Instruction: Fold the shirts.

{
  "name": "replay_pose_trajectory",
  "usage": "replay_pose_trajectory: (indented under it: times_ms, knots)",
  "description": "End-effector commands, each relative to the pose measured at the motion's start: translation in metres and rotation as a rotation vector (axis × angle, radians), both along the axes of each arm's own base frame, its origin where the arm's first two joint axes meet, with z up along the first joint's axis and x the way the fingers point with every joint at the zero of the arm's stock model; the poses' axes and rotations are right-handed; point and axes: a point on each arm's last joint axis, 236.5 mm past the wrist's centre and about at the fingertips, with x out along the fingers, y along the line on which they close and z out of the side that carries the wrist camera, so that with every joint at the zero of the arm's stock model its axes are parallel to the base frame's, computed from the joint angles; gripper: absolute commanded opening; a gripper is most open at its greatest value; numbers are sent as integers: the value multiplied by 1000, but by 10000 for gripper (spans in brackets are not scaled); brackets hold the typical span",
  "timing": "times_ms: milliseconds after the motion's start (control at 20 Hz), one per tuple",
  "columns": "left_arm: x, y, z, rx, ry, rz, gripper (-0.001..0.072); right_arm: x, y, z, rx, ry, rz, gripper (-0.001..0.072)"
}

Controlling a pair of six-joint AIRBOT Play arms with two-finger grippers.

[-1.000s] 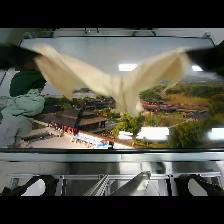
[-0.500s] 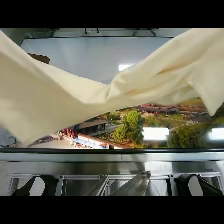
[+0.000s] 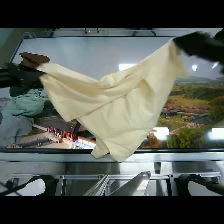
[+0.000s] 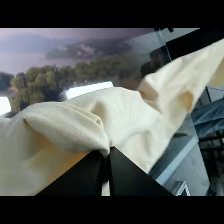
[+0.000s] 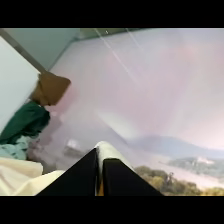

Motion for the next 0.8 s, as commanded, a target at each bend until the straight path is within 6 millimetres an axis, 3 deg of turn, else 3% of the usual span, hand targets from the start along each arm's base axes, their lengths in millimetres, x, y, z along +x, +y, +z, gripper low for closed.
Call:
replay_pose_trajectory:
  times_ms: [0, 50, 100, 250, 350, 500, 600, 650, 700, 750]
  knots:
    - [29, -20, -117, -103, 259, -83, 433, 43, 24, -135, -42, 204, -15, 366]
    - [34, -20, -129, -144, 309, -106, 604, 41, 20, -147, -33, 236, -5, 389]
    - [40, -17, -134, -186, 343, -124, 646, 38, 13, -147, -22, 248, 5, 389]
    - [62, 14, -112, -221, 312, -107, 647, 19, -31, -120, 50, 299, 12, 377]
    - [63, 48, -101, -133, 299, -65, 647, -16, -57, -116, 45, 388, 55, 297]
    - [28, 86, -131, 96, 428, -21, 646, -82, -81, -158, -30, 622, 39, 297]
    - [-1, 74, -141, 70, 492, -42, 646, -132, -84, -189, -39, 751, -2, 299]
    - [-16, 64, -148, 51, 526, -65, 646, -155, -85, -207, -35, 807, -48, 339]
    - [-34, 53, -157, 35, 576, -87, 646, -170, -87, -223, -37, 842, -95, 496]
    - [-51, 41, -165, 13, 619, -106, 646, -181, -88, -238, -37, 860, -137, 532]
